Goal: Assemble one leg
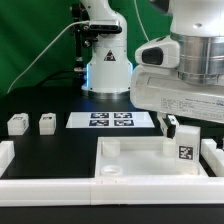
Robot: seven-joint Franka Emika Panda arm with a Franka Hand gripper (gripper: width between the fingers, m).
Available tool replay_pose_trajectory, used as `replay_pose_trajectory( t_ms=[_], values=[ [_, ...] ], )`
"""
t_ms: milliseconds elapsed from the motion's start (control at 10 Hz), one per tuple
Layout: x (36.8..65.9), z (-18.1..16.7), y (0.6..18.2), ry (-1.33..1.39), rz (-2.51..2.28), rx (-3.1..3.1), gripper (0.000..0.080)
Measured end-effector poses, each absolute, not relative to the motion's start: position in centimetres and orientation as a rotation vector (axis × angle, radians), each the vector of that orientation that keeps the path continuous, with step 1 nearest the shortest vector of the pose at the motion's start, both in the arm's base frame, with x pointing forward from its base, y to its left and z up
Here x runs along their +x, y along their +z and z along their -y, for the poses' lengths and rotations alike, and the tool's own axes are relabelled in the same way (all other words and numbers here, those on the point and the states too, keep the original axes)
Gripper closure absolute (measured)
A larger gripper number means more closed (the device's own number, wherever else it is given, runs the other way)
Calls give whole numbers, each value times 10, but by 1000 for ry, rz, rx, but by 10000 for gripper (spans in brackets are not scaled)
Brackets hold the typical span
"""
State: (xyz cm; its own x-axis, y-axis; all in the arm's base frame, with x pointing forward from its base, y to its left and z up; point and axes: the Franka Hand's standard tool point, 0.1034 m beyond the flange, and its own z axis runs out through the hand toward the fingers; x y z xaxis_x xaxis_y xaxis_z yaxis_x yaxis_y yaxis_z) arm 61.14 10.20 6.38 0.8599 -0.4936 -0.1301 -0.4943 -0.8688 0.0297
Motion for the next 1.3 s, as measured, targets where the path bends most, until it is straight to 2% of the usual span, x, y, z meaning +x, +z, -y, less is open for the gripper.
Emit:
replay_pose_trajectory(
  t_ms=[300, 800, 1000, 1100, 1200, 1300],
  values=[
    [620, -85, 70, 193, -699, -3046, 150],
    [623, -82, 71, 186, -707, -3044, 150],
    [624, -85, 72, 181, -699, -3045, 388],
    [624, -85, 72, 181, -699, -3045, 388],
    [624, -85, 72, 182, -699, -3045, 508],
    [623, -85, 72, 183, -699, -3045, 508]
  ],
)
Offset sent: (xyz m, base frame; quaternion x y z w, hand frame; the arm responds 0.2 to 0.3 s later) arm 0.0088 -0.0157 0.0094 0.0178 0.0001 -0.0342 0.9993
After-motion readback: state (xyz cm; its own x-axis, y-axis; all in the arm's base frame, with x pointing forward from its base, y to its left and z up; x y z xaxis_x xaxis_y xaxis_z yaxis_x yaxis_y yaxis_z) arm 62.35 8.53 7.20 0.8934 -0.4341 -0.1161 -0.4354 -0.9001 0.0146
